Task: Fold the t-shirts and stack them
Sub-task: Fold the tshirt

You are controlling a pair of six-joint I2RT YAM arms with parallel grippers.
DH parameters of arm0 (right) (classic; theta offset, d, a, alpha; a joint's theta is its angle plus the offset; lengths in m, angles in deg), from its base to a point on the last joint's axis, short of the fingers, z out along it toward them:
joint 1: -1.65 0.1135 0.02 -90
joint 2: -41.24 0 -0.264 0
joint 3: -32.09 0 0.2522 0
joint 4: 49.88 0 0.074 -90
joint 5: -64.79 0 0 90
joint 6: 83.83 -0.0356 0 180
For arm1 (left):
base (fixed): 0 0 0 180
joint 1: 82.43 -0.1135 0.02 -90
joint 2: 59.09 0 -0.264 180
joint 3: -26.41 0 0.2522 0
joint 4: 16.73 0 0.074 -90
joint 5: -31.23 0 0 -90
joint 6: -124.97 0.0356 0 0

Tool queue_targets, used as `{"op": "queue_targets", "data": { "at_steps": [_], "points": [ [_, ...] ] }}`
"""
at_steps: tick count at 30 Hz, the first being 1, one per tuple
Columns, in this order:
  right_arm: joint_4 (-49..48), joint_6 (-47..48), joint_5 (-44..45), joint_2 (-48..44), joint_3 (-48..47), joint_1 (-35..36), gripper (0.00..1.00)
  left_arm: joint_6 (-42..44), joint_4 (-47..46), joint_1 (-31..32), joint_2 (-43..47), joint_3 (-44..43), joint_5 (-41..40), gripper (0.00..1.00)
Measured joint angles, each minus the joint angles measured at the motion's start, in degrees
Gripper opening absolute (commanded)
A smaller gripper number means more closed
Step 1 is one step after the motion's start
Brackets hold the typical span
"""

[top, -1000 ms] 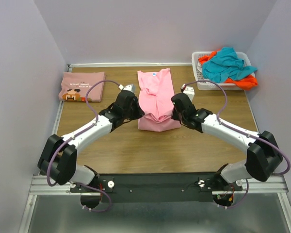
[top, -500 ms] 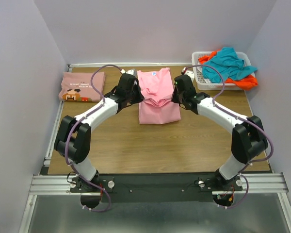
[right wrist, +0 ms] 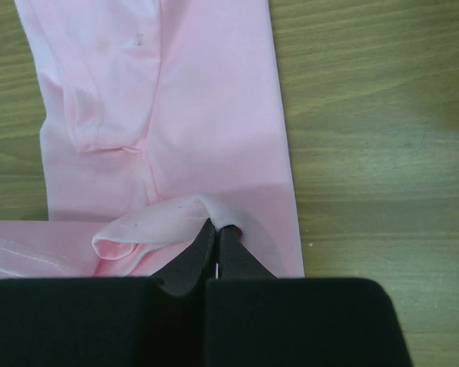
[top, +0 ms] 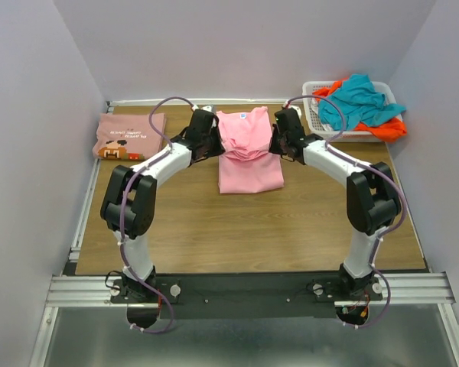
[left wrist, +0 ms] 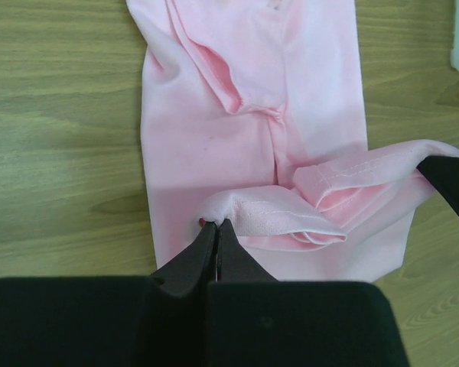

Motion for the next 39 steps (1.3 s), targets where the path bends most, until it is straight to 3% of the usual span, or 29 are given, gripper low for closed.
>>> {"op": "queue_targets", "data": {
  "at_steps": [7, 9, 10, 11, 12, 13, 14, 15, 18, 24, 30, 35, 37, 39],
  "points": [
    [0.04, 0.31, -1.68, 5.75, -2.93, -1.44, 0.09, 0.20, 0.66, -1.16, -4.48, -2.25, 0.00, 0.00],
    [-0.04, 0.50, -1.90, 7.52, -4.24, -1.77, 0.14, 0.31, 0.92, -1.49, -6.01, -3.30, 0.02, 0.17],
    [0.00, 0.55, -2.01, 8.35, -4.96, -1.90, 0.19, 0.52, 1.31, -1.62, -6.56, -3.80, 0.02, 0.36],
    [0.00, 0.81, -2.03, 8.79, -5.29, -2.03, 0.25, 0.50, 1.60, -1.79, -7.32, -4.48, 0.04, 0.44],
    [0.09, 0.94, -2.08, 9.25, -5.77, -2.19, 0.42, 1.03, 1.84, -1.86, -7.93, -5.11, 0.04, 0.51],
    [0.04, 1.05, -2.12, 9.49, -6.10, -2.36, 0.50, 1.09, 2.23, -1.92, -8.81, -6.27, 0.07, 0.61],
    [0.09, 1.18, -2.19, 9.55, -6.38, -2.45, 0.56, 1.44, 2.36, -1.92, -9.09, -6.80, 0.09, 0.86],
    [0.15, 1.36, -2.23, 9.55, -6.69, -2.49, 0.77, 1.81, 2.43, -1.92, -9.25, -7.26, 0.11, 0.98],
    [-0.09, 1.99, -3.04, 9.07, -7.26, -2.62, 1.00, 2.64, 2.47, -1.95, -8.76, -8.04, 0.13, 0.98],
    [-0.24, 2.27, -6.97, 3.58, -2.93, -2.78, 1.00, 3.02, 1.53, -1.92, -1.88, -2.84, 0.33, 0.98],
    [-1.11, 0.63, -9.70, -6.82, 9.14, -2.75, 1.00, 2.14, -2.19, -1.29, 9.46, 11.67, 1.07, 0.98],
    [-1.03, -2.73, -9.09, -10.21, 18.29, -3.39, 0.98, 0.35, -4.33, 0.81, 12.44, 22.40, 1.84, 0.98],
    [-0.79, -3.85, -9.01, -9.46, 19.85, -4.00, 0.92, -0.24, -4.37, 1.53, 12.44, 25.00, 2.21, 0.98],
    [-0.28, -4.87, -8.96, -8.50, 20.50, -4.44, 0.79, -0.83, -4.59, 2.03, 12.55, 26.45, 2.38, 0.98]
  ]
}}
